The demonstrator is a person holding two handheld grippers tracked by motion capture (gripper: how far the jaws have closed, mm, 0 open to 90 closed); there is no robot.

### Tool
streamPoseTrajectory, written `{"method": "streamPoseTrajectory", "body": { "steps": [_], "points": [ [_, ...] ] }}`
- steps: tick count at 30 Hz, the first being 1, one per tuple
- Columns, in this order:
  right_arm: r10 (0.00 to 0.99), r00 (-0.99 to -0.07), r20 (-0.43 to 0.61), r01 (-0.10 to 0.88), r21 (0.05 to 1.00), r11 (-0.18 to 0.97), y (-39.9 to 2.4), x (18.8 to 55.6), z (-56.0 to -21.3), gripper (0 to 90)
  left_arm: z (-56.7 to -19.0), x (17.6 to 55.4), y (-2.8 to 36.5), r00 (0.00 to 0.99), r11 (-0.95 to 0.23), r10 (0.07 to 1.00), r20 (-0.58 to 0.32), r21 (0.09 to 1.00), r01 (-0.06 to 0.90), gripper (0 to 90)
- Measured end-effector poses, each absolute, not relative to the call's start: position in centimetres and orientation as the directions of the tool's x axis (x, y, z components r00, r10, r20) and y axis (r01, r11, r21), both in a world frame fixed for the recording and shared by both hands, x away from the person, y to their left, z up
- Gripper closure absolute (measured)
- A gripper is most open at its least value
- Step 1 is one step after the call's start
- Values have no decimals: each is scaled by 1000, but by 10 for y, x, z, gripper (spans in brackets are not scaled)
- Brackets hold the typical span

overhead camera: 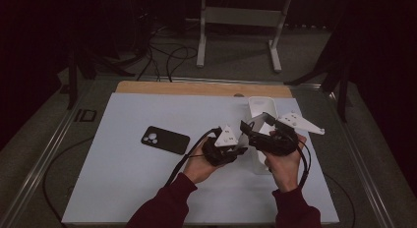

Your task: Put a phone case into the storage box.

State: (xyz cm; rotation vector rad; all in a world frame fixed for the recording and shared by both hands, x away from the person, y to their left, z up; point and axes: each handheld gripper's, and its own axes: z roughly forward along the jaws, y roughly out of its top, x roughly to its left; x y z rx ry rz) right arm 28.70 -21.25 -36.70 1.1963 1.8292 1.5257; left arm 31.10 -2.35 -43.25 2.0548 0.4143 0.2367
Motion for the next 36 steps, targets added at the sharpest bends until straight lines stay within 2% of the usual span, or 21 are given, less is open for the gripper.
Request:
{"method": "streamPoseTrajectory", "body": {
  "steps": [9,16,18,19,20,24,26,27,30,31,36],
  "points": [
    [843,-506,185,339,941,-3,-214,290,-369,166,-433,313,-23,923,-465,384,-3,863,196,779],
    [860,-483,164,332,943,7,-215,293,-369,167,-431,314,-18,914,-450,406,-16,867,215,570],
    [862,-480,165,333,943,5,-215,293,-369,167,-430,315,-18,909,-450,416,-13,866,219,468],
    [863,-479,162,333,943,8,-216,294,-369,167,-430,315,-16,897,-447,441,-6,866,226,468],
    [868,-470,158,332,943,8,-217,295,-369,167,-429,315,-15,891,-442,455,1,868,225,350],
    [874,-461,155,331,943,8,-218,297,-368,167,-427,316,-12,874,-430,487,2,871,238,161],
    [875,-459,152,331,944,9,-219,297,-368,167,-426,317,-10,857,-427,516,3,868,254,161],
    [880,-451,148,329,944,10,-219,300,-367,167,-426,318,-9,858,-431,514,5,866,254,80],
    [883,-447,145,327,945,11,-220,300,-367,167,-425,319,-5,852,-425,524,1,867,260,56],
    [883,-447,145,327,945,11,-220,300,-367,167,-425,319,-5,852,-425,524,1,867,260,10],
    [893,-435,117,312,950,28,-223,306,-362,167,-425,320,11,837,-404,548,-9,873,274,0]
  ]
}}
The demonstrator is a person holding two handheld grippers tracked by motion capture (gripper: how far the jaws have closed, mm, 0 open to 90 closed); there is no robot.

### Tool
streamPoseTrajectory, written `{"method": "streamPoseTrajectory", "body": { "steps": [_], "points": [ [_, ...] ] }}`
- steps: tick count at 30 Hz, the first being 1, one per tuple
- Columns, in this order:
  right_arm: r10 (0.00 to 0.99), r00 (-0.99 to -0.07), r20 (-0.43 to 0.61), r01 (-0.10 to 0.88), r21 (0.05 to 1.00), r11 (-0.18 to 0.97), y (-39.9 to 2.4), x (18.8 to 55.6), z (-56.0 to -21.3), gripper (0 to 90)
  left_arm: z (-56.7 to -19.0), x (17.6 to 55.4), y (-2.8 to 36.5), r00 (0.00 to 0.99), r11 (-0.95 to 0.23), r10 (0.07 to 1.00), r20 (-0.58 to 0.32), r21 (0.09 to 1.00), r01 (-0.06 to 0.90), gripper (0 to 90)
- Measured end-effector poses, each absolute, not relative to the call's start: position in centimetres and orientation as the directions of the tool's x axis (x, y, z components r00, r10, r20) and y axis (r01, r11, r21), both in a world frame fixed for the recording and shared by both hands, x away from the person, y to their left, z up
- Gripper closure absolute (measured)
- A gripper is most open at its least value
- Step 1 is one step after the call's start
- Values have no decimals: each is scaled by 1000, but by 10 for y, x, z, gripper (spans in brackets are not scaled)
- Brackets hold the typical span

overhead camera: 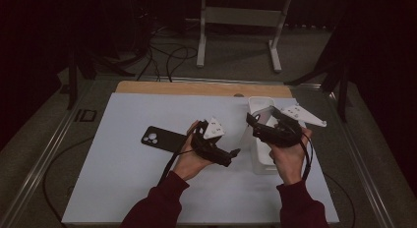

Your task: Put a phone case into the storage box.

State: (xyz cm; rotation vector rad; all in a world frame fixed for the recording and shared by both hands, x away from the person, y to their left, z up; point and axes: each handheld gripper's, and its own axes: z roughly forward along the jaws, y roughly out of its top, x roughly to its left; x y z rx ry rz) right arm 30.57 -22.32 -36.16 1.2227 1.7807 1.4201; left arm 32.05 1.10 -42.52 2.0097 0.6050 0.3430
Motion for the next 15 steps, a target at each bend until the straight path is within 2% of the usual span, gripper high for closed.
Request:
{"method": "streamPoseTrajectory", "body": {
  "steps": [15],
  "points": [
    [911,-398,105,299,954,21,-231,320,-359,168,-425,322,54,779,-379,627,23,882,279,0]
  ]
}}
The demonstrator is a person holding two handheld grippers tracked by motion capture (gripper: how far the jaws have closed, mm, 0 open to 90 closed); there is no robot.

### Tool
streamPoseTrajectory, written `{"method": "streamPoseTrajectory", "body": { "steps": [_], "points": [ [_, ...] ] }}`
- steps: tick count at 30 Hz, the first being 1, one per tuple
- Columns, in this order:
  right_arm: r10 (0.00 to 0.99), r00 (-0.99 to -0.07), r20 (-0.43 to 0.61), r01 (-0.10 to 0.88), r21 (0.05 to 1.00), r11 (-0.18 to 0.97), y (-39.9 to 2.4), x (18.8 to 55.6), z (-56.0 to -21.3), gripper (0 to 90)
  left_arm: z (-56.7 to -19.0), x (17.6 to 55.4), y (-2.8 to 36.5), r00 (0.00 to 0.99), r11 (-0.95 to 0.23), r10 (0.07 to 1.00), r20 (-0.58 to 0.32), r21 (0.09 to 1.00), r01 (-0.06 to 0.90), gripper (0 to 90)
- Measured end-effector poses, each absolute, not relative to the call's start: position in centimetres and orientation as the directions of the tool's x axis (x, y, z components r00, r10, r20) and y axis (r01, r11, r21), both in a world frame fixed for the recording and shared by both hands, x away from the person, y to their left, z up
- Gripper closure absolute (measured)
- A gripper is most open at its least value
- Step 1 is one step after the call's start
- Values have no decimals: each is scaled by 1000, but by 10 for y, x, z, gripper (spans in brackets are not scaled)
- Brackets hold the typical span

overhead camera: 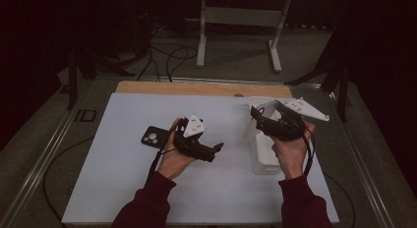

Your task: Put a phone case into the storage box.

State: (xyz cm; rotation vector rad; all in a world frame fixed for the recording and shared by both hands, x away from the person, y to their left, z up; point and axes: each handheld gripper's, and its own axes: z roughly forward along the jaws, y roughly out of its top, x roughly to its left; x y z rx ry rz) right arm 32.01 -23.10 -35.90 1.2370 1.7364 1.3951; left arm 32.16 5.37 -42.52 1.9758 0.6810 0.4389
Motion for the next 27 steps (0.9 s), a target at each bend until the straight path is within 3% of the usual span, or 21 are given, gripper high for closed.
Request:
{"method": "streamPoseTrajectory", "body": {
  "steps": [27],
  "points": [
    [938,-338,80,302,953,28,-238,341,-363,168,-445,302,155,648,-268,761,27,923,276,0]
  ]
}}
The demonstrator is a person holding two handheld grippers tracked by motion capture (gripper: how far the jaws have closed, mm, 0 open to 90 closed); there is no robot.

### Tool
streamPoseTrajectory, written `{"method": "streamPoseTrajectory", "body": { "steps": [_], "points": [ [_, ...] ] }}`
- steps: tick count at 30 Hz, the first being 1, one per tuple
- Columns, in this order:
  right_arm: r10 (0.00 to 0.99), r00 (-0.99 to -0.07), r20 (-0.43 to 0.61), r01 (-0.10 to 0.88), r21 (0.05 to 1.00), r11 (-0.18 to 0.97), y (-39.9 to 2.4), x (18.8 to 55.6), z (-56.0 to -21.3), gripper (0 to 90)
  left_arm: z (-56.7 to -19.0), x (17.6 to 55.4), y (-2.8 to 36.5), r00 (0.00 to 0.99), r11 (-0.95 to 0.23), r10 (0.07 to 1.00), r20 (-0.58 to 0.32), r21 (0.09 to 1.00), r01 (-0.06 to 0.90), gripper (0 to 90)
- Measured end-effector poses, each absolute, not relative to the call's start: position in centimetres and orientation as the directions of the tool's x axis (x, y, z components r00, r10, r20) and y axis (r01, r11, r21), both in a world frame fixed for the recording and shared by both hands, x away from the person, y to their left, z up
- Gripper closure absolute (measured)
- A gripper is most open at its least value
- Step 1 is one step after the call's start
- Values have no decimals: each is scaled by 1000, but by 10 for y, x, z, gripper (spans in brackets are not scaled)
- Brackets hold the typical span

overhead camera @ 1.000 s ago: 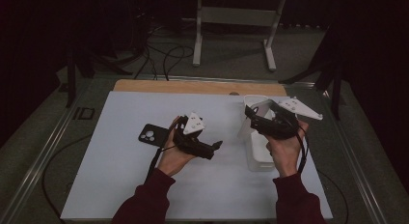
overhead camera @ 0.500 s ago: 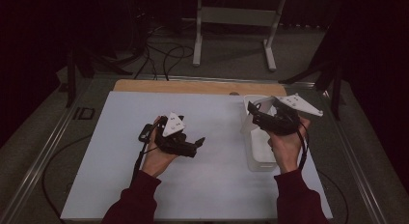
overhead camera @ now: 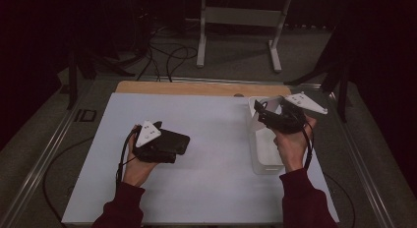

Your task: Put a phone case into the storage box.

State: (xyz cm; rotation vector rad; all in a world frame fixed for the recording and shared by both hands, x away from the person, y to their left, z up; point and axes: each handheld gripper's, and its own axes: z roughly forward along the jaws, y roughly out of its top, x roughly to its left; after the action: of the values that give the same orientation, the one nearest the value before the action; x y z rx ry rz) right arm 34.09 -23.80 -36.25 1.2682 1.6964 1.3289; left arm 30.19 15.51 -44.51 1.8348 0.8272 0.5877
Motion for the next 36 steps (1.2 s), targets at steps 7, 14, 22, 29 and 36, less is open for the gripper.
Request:
{"method": "streamPoseTrajectory", "body": {
  "steps": [7,14,22,29,36],
  "points": [
    [942,-326,74,302,953,30,-239,346,-362,168,-454,288,178,616,-232,788,10,931,281,0],
    [947,-310,78,304,953,20,-243,351,-364,168,-466,273,201,580,-215,815,7,932,291,0],
    [952,-294,83,308,951,12,-245,355,-365,168,-473,264,219,553,-198,833,2,934,296,0],
    [959,-271,84,316,949,6,-250,361,-368,168,-477,259,227,540,-205,842,6,928,310,0],
    [966,-244,88,324,946,-5,-253,369,-371,168,-477,257,231,522,-190,853,1,932,308,0]
  ]
}}
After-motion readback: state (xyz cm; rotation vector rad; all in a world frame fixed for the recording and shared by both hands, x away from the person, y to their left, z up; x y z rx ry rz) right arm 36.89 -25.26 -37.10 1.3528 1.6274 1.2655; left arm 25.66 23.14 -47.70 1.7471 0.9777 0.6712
